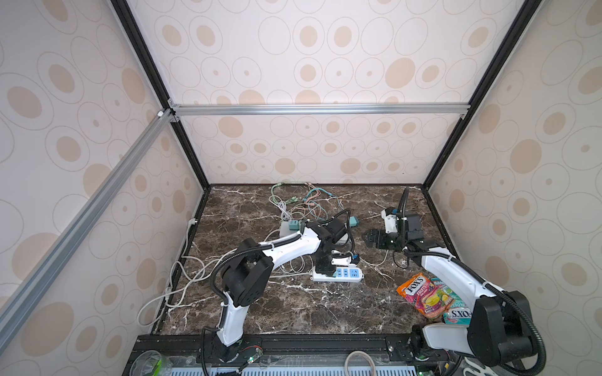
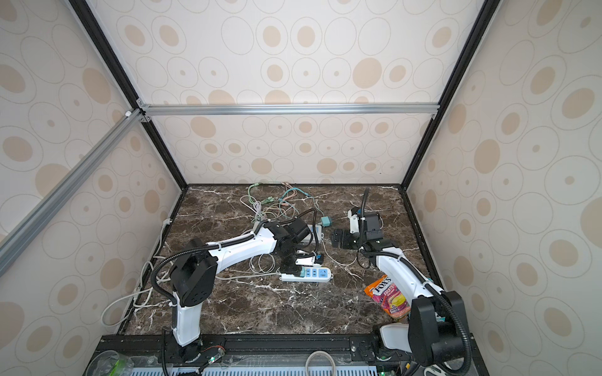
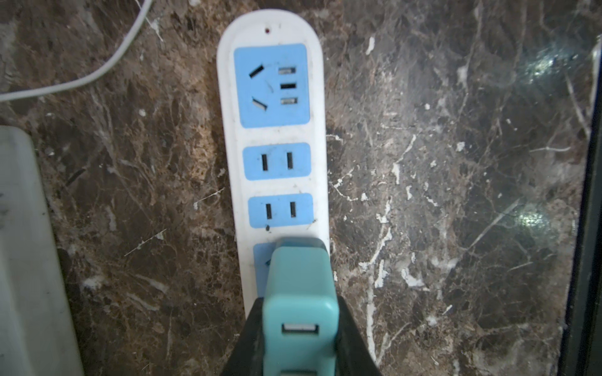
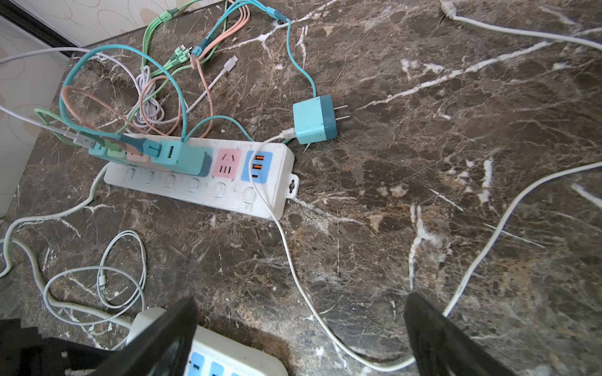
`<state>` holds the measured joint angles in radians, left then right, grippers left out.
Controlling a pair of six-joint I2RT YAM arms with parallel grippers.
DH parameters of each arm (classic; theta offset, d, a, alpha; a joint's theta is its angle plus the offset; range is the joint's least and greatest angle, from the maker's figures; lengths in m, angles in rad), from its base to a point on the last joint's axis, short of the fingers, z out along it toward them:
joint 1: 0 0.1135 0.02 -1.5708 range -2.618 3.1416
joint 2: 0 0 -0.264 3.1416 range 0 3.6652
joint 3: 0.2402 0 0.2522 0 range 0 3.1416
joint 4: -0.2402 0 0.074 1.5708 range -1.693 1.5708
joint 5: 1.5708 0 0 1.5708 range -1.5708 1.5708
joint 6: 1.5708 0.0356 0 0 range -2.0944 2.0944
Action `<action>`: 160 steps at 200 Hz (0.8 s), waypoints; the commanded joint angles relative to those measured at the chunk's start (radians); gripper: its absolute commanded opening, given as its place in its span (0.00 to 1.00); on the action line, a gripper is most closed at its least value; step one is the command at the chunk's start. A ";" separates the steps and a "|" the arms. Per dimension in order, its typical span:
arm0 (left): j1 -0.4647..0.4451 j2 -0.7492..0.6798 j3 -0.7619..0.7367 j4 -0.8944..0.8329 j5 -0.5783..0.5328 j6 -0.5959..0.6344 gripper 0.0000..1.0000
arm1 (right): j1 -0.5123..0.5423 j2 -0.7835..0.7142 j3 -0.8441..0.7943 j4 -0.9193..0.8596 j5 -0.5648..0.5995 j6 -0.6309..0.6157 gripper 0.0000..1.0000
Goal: Insert the plug
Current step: 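Lower the teal charger into a blue socket with the left gripper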
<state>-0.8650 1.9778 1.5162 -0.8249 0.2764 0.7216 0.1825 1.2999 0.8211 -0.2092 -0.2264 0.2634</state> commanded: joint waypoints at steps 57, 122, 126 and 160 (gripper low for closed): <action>0.002 0.079 -0.183 -0.015 -0.144 -0.079 0.00 | 0.003 0.002 0.029 0.000 0.015 0.007 1.00; 0.034 -0.034 -0.256 0.008 -0.196 -0.088 0.14 | 0.003 -0.008 0.029 -0.012 0.040 0.010 1.00; 0.034 -0.031 -0.252 0.003 -0.199 -0.090 0.21 | 0.003 -0.008 0.030 -0.012 0.041 0.010 1.00; 0.035 -0.032 -0.187 0.021 -0.114 -0.070 0.41 | 0.003 -0.001 0.041 -0.015 0.044 0.017 1.00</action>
<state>-0.8532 1.8896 1.3441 -0.6983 0.1928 0.6273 0.1825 1.2999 0.8242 -0.2115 -0.1997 0.2722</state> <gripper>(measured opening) 0.371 0.992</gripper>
